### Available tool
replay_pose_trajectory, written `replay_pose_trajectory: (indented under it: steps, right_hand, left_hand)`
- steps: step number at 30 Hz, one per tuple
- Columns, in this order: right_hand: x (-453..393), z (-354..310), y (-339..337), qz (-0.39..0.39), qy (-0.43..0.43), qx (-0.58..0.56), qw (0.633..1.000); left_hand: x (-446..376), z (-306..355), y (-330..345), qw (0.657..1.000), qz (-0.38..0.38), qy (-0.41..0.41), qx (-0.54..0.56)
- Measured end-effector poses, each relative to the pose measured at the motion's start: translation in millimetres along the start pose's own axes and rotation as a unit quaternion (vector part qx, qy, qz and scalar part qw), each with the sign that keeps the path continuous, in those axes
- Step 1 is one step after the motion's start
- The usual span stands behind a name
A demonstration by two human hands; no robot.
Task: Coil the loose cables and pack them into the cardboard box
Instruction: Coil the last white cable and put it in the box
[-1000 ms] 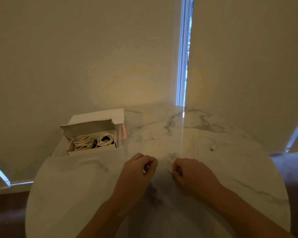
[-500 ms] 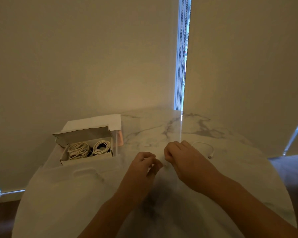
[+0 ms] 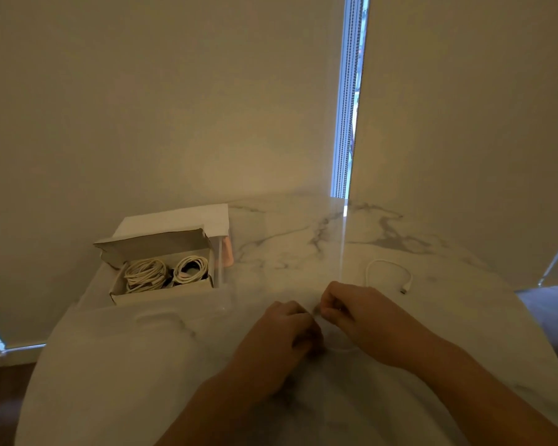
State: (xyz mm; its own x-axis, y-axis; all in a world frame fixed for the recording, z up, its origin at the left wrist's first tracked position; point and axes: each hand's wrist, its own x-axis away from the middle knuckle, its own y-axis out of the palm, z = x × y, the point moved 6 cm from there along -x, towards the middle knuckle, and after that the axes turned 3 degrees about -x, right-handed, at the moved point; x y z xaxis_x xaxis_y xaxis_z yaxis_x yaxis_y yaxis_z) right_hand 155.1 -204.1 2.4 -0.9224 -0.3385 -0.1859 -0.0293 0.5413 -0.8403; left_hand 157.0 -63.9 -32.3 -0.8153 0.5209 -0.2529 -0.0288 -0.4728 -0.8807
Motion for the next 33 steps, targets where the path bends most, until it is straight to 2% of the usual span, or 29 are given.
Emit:
replay_pose_trajectory:
  steps: [4,12,19,25,33]
  right_hand:
    - [4,0,-1,-0.010,0.007,-0.004,1.000]
    - [1,-20,-14,-0.004,-0.025,-0.032,0.999]
    - [-17,-31,-31,0.042,-0.057,0.035,0.997]
    - [-40,-36,-47,0.116,-0.056,0.029,0.991]
    - [-52,-21,-53,0.224,-0.030,-0.011,0.974]
  left_hand:
    - [2,-3,-1,1.000,0.015,-0.004,0.009]
    - [0,-11,-29,0.988,0.129,-0.050,0.070]
    - [-5,-15,-52,0.965,0.178,-0.105,0.158]
    - [-15,-17,-49,0.951,0.141,-0.114,0.251]
    - [-25,-15,-52,0.941,0.135,-0.109,0.291]
